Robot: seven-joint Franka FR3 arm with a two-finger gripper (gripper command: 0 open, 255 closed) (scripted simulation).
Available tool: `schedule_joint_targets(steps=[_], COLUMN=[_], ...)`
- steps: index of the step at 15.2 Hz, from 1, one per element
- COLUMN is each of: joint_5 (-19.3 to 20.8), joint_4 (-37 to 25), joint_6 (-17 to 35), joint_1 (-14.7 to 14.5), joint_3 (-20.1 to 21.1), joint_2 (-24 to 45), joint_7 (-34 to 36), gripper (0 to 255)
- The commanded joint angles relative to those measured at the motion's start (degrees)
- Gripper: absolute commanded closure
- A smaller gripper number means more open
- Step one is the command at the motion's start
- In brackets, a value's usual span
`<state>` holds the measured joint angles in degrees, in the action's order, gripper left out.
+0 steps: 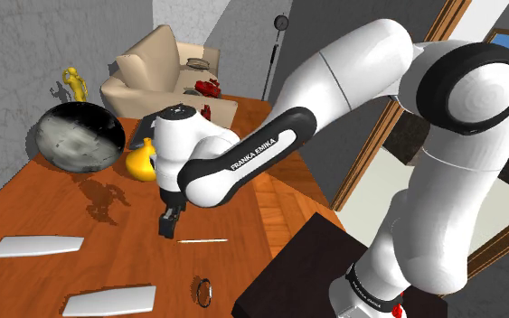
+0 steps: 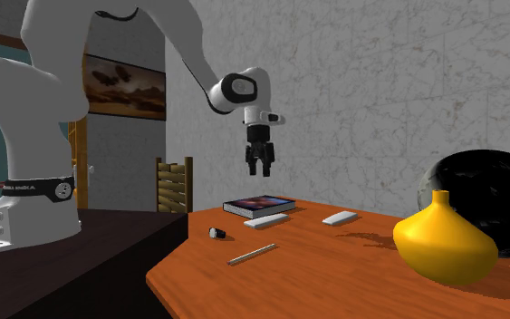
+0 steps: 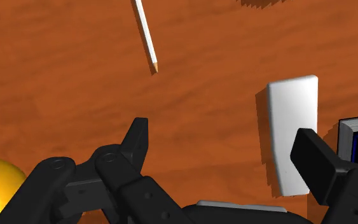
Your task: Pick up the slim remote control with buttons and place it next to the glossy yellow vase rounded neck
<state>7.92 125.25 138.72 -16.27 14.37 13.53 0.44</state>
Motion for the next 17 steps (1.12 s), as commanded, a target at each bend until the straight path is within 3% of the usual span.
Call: schedule_joint_targets(steps=[1, 17], joint_5=[1.6, 9.6], joint_4=[-3.2, -32.4], joint_6=[0.9, 0.6], joint_1=[-1.3, -13.9], joint_3=[0.2, -0.1], joint_2=[4.4, 35.6], joint_7=[0.9, 1.9], gripper=[0, 0])
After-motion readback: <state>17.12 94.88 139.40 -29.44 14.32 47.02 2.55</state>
